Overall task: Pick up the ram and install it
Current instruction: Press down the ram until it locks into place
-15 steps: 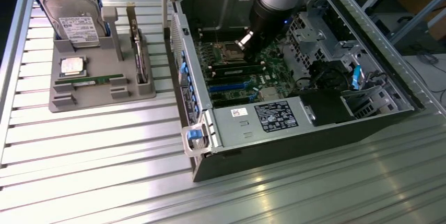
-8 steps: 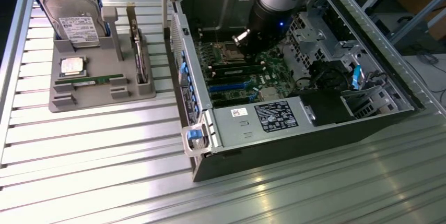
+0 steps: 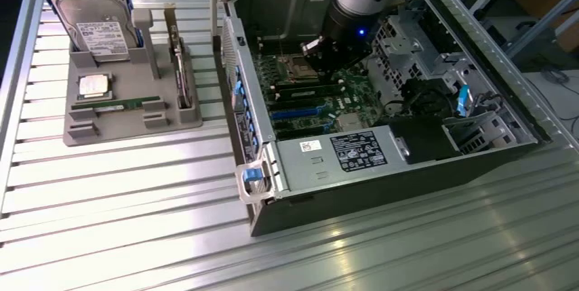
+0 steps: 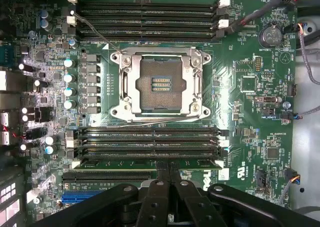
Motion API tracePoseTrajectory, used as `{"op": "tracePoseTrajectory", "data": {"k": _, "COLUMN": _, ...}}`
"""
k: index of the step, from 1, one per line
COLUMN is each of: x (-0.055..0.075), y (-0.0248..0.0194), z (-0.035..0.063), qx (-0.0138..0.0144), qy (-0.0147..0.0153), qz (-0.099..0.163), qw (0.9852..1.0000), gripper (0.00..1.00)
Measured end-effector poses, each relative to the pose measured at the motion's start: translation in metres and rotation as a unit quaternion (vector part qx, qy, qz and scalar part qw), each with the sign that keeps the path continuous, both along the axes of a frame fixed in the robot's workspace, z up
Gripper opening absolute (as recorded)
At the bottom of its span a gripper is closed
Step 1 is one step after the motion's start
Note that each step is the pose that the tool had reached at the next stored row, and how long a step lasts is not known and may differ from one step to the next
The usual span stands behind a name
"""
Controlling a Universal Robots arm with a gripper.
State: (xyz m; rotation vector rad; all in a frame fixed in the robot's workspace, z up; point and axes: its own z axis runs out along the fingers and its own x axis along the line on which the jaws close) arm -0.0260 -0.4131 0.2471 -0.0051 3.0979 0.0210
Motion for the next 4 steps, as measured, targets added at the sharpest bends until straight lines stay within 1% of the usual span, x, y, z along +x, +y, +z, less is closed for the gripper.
{"op": "tracePoseTrajectory", "data": {"k": 4, "x": 0.0, "y": 0.0, "z": 0.0, "qx": 0.0, "qy": 0.0, "qz": 0.0, "qw": 1.0, "gripper": 0.11}}
